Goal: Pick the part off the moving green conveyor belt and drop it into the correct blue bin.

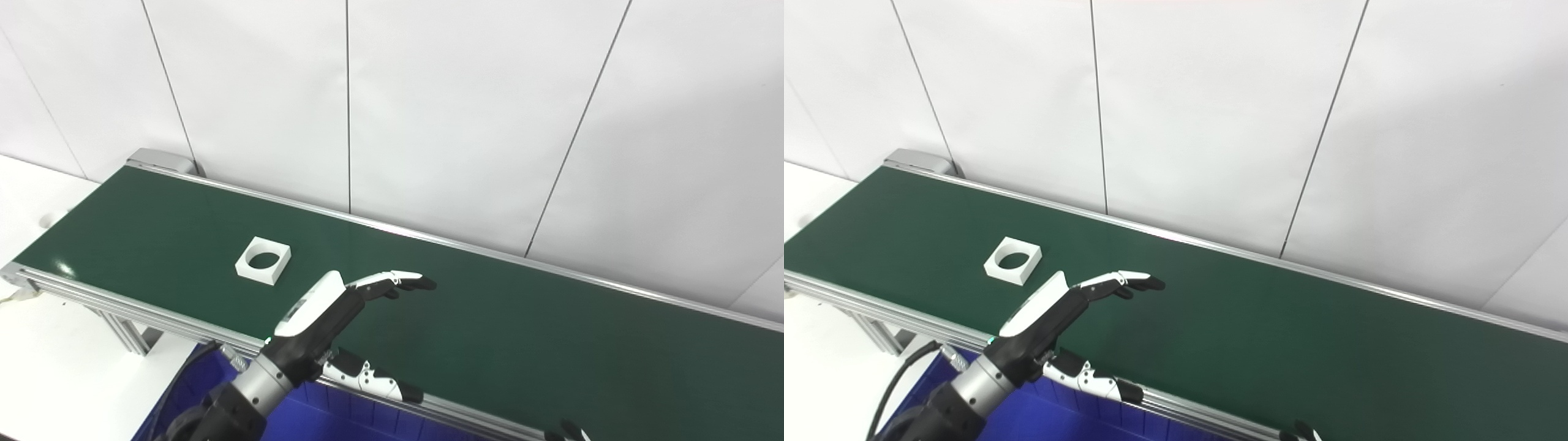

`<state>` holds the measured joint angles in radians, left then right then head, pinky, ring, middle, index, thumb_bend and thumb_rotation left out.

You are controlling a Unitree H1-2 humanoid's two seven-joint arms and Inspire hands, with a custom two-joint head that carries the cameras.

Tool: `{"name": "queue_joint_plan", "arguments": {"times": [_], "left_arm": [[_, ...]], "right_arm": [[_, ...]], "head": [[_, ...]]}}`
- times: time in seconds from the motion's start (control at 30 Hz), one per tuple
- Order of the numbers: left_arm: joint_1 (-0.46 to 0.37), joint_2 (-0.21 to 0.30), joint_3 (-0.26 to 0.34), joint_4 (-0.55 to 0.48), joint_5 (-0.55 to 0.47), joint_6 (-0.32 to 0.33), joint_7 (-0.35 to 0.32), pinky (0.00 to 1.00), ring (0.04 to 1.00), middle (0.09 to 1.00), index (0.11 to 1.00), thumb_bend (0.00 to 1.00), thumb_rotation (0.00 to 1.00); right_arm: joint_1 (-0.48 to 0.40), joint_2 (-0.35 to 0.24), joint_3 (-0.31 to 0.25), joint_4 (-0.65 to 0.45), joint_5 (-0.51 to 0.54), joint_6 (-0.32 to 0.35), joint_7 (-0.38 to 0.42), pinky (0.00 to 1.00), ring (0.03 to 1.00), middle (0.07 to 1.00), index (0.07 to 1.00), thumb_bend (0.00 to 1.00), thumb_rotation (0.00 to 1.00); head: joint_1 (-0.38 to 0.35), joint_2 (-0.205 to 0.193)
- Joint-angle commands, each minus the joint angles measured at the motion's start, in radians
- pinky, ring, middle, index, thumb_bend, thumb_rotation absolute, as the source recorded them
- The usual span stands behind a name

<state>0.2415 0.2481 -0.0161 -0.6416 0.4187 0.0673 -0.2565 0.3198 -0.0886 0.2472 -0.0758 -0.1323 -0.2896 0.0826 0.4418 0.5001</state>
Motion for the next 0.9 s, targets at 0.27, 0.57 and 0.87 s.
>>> {"name": "queue_joint_plan", "arguments": {"times": [0.27,0.57,0.87], "left_arm": [[-0.087,0.072,0.042,0.038,-0.018,0.029,-0.012,0.70,0.756,0.778,0.773,0.78,0.24],[-0.161,0.155,0.040,0.120,0.042,0.035,-0.029,0.72,0.805,0.808,0.790,0.80,0.20],[-0.229,0.224,0.024,0.200,0.113,0.010,-0.035,0.74,0.793,0.797,0.786,0.82,0.16]], "right_arm": [[-0.016,0.010,0.001,-0.009,0.014,-0.052,0.005,0.68,0.774,0.826,0.896,0.49,0.85],[-0.021,0.014,0.004,0.000,0.014,-0.061,0.005,0.68,0.777,0.829,0.899,0.50,0.85],[-0.023,0.016,0.007,0.006,0.016,-0.065,0.004,0.68,0.773,0.826,0.897,0.52,0.85]], "head": [[-0.005,0.004],[-0.008,0.003],[-0.012,0.003]]}}
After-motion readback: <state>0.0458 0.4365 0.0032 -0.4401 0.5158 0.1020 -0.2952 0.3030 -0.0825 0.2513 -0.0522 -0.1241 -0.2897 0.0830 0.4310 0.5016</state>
